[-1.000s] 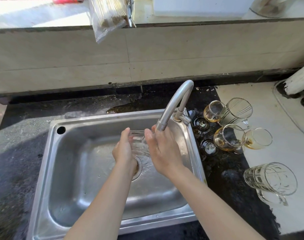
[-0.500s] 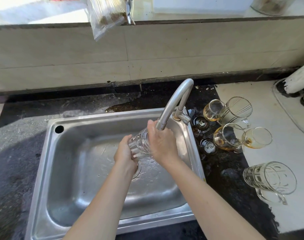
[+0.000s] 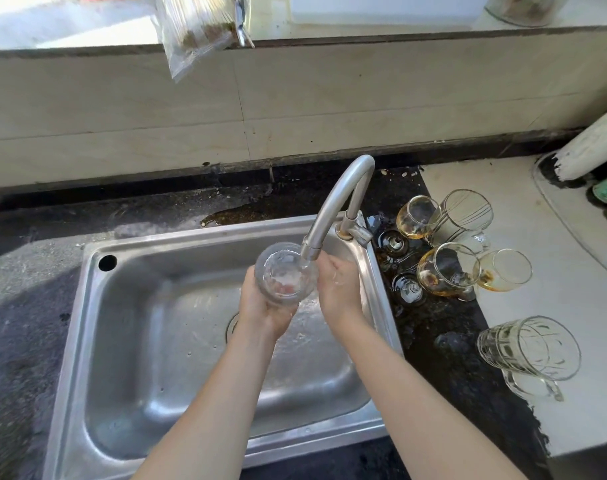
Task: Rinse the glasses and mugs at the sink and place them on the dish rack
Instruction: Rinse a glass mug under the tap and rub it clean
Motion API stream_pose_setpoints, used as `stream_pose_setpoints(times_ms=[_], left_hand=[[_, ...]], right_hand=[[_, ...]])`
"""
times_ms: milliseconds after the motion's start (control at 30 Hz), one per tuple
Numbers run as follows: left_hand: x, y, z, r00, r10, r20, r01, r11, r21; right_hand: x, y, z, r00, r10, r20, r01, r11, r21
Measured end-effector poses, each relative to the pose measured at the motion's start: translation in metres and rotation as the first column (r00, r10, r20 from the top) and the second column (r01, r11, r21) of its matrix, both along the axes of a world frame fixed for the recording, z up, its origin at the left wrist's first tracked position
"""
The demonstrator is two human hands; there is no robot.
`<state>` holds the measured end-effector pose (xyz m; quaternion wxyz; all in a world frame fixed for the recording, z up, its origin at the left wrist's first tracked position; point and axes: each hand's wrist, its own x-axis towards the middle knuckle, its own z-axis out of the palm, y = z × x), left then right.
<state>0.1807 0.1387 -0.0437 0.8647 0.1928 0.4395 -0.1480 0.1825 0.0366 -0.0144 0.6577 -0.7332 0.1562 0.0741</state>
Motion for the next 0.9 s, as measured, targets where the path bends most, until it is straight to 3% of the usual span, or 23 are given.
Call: stream_pose_setpoints(times_ms=[67,267,467,567,667,767,900], left_hand=[[-0.002,0.002,0.000,0.999,-0.037,-0.030,0.035,0.996,-0.078],[-0.007,0.030,0.000,0.957,-0.289,0.040,0.290,0.956,-0.034],[-0.009,0.046,0.017,0.845,-0.520,0.121,0.527,0.850,-0.028],[-0.014,0.043,0.020,0.840,-0.524,0.140,0.533,0.845,-0.042],[-0.019,0.033,0.018,0.854,-0.495,0.162,0.502,0.865,0.002],[-0.027,0.028,0.013,0.842,-0.522,0.138,0.518,0.853,0.065],[-0.031,0.027,0.011,0.793,-0.599,0.113,0.563,0.790,0.242]], right_hand=[[0.003,-0.001,0.002,0.998,0.056,0.027,-0.056,0.998,0.005],[0.018,0.006,0.006,0.984,0.174,0.034,-0.166,0.971,-0.171],[0.016,0.014,0.011,0.942,0.324,0.088,-0.278,0.900,-0.335],[0.011,0.017,0.016,0.960,0.248,0.127,-0.209,0.942,-0.261],[0.009,0.018,0.015,0.993,0.070,0.091,-0.060,0.992,-0.107],[0.008,0.013,0.006,0.998,-0.057,-0.030,0.058,0.997,0.045],[-0.001,-0.002,-0.011,0.967,-0.041,-0.252,0.047,0.999,0.018]])
